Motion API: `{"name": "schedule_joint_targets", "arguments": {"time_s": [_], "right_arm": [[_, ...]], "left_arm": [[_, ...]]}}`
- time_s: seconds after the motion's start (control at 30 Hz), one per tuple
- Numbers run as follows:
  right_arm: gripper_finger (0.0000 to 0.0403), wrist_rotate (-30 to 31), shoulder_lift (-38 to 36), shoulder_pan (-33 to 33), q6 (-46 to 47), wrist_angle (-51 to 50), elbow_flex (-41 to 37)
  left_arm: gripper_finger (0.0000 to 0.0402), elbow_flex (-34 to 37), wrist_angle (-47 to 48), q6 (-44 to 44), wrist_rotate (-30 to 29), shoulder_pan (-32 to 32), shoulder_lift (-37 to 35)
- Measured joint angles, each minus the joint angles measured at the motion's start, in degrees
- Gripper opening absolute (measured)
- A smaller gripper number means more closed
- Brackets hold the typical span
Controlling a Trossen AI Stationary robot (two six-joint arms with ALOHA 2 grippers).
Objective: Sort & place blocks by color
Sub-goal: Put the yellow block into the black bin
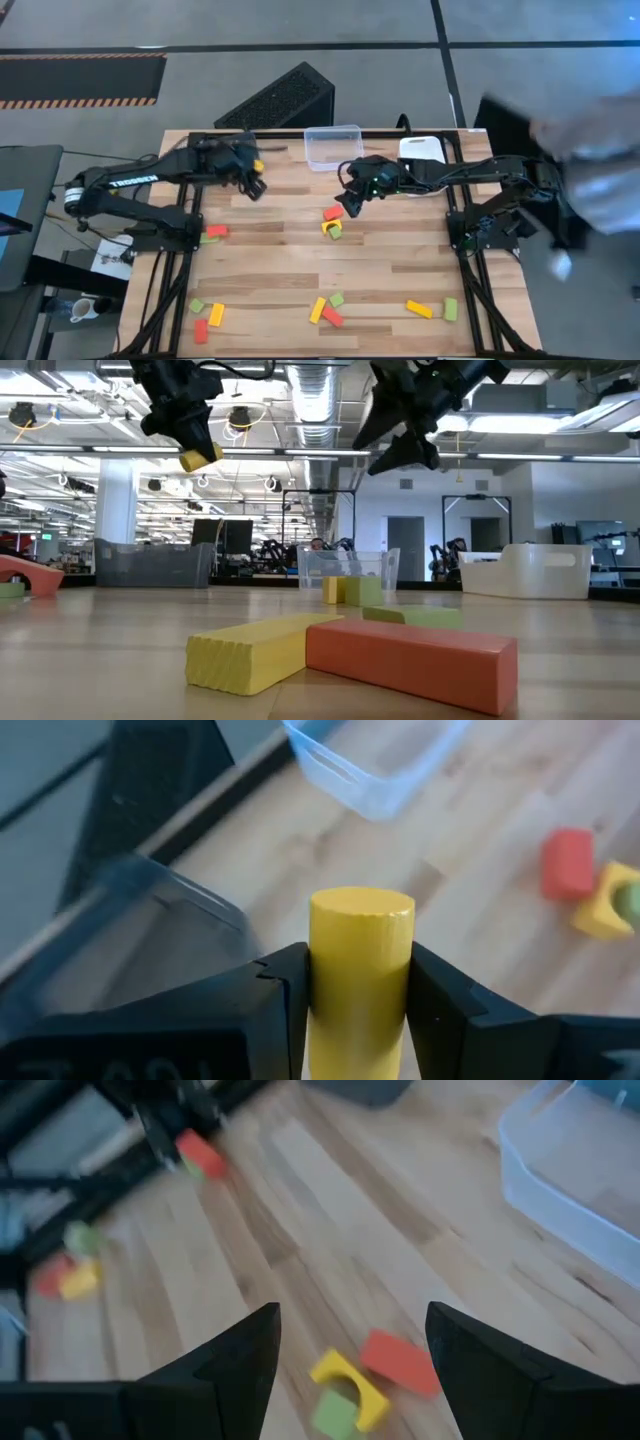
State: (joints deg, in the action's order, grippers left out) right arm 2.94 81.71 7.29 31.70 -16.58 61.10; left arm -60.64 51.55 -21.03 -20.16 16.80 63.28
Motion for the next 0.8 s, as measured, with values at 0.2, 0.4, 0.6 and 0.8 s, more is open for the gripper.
{"name": "schedule_joint_targets", "arguments": {"time_s": [0.2,0.4,0.6,0.8], "right_arm": [[0.0272,0.1,0.0,0.0,5.2,4.1,0.0],[0.0272,0.2,0.1,-0.8,9.9,5.1,0.0],[0.0272,0.5,0.1,-3.2,12.0,5.2,0.0],[0.0272,3.4,0.1,-5.9,12.0,5.1,0.0]], "left_arm": [[0.0095,0.0,-3.8,11.9,3.7,13.3,0.4],[0.0095,0.0,-3.6,18.6,11.6,29.1,6.9],[0.0096,0.0,-2.7,20.4,17.2,38.6,14.6],[0.0096,0.0,-2.6,21.5,18.0,41.8,21.5]]}}
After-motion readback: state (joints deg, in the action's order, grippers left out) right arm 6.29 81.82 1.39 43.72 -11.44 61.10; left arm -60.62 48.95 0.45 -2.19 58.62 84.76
